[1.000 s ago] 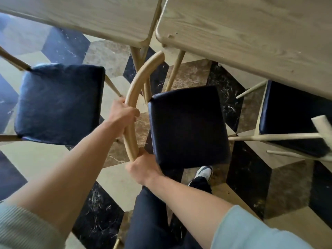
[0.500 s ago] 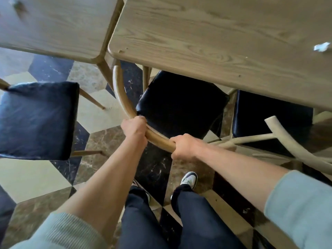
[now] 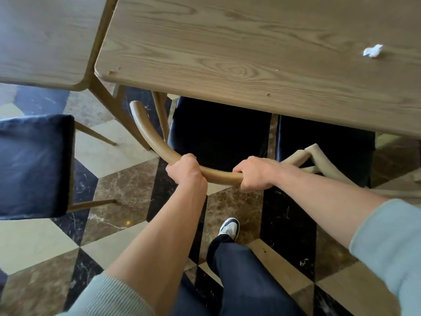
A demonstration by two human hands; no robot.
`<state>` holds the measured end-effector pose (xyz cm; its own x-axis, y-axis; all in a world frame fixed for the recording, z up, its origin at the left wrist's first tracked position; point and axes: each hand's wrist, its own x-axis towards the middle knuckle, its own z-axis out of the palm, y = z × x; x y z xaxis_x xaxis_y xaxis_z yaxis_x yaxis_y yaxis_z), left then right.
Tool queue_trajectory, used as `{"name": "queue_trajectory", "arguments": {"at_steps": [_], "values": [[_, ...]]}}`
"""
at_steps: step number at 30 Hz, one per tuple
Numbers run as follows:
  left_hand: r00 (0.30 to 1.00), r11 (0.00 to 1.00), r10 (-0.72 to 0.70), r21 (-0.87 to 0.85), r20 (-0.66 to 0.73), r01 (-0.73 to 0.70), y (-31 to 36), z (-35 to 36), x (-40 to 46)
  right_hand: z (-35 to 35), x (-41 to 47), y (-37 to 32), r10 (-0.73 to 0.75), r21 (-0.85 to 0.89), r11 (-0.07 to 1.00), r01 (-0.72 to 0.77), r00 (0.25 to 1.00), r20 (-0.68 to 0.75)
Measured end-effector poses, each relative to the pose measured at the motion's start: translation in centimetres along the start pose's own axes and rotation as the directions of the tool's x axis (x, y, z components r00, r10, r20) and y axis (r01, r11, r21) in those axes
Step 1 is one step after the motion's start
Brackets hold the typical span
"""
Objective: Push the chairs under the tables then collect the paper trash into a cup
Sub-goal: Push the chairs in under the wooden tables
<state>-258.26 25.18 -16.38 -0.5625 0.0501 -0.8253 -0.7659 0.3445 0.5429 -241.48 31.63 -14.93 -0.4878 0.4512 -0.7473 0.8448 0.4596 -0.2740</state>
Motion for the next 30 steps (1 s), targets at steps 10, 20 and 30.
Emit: {"name": "queue_trajectory", "arguments": {"at_steps": [10, 20, 30], "values": [[0.999, 0.999, -0.039, -0.017, -0.012, 0.038, 1.0, -1.3, 0.9, -0.6, 1.5, -0.6, -0.060, -0.047, 0.997, 0.059, 0.998, -0.005], [0.990, 0.997, -0.027, 0.082, 0.136, 0.016, 2.5, -1.4, 3.1, -1.6, 3.3, -0.7, -0.070, -0.043, 0.997, 0.068, 0.995, -0.064], [0.870, 0.941, -0.127, 0.334, 0.477, -0.046, 4.0, -5.8, 4.3, -2.6, 2.3, -3.2, -0.030, 0.080, 0.997, 0.022, 0.994, 0.101]]}}
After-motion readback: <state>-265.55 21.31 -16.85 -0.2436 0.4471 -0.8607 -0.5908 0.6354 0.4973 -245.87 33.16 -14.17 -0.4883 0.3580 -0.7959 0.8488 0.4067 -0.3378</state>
